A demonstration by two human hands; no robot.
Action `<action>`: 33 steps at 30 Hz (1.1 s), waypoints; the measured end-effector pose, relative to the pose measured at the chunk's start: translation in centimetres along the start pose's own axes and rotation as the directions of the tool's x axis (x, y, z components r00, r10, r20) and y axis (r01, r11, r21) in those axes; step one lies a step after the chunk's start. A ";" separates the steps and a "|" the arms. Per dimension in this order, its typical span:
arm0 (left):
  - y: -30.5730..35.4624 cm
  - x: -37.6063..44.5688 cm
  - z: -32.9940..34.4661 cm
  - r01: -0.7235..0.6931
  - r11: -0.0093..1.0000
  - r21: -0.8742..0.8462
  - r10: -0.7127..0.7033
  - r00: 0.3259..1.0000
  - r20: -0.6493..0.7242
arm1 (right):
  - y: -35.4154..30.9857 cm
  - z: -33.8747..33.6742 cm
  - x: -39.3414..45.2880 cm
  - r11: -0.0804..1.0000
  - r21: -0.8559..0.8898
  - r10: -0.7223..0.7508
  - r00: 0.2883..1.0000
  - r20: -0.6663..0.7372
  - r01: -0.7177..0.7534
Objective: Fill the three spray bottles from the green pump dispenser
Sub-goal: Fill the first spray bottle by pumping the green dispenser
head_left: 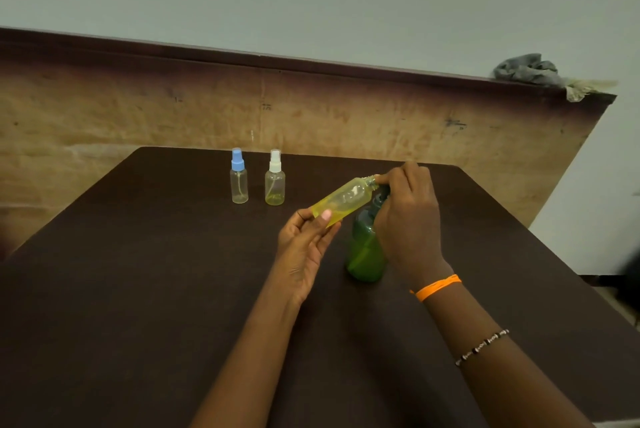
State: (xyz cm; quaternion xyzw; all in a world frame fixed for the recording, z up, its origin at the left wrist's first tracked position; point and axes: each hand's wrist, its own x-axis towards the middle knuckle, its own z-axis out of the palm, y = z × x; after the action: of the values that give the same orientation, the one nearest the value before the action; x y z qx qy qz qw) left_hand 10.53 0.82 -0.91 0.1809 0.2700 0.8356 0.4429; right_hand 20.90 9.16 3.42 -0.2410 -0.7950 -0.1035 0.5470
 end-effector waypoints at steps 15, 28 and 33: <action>-0.1 0.0 -0.1 0.007 1.000 -0.019 -0.007 1.000 0.003 | 0.2 0.0 0.5 0.999 0.037 0.000 1.000 -0.024 0.001; -0.3 -0.2 0.1 0.018 1.000 0.000 -0.018 1.000 -0.015 | 0.3 0.2 0.5 1.000 0.000 -0.029 0.999 -0.037 0.029; -0.6 0.3 -0.2 0.012 1.000 -0.011 -0.012 1.000 -0.015 | 0.4 0.8 -0.5 1.000 0.014 0.025 0.996 -0.084 -0.024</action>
State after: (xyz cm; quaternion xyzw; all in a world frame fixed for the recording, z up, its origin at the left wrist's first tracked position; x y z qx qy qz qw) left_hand 10.60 1.32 -1.38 0.1707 0.2699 0.8357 0.4468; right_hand 20.57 9.70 2.67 -0.2424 -0.7690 -0.1016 0.5827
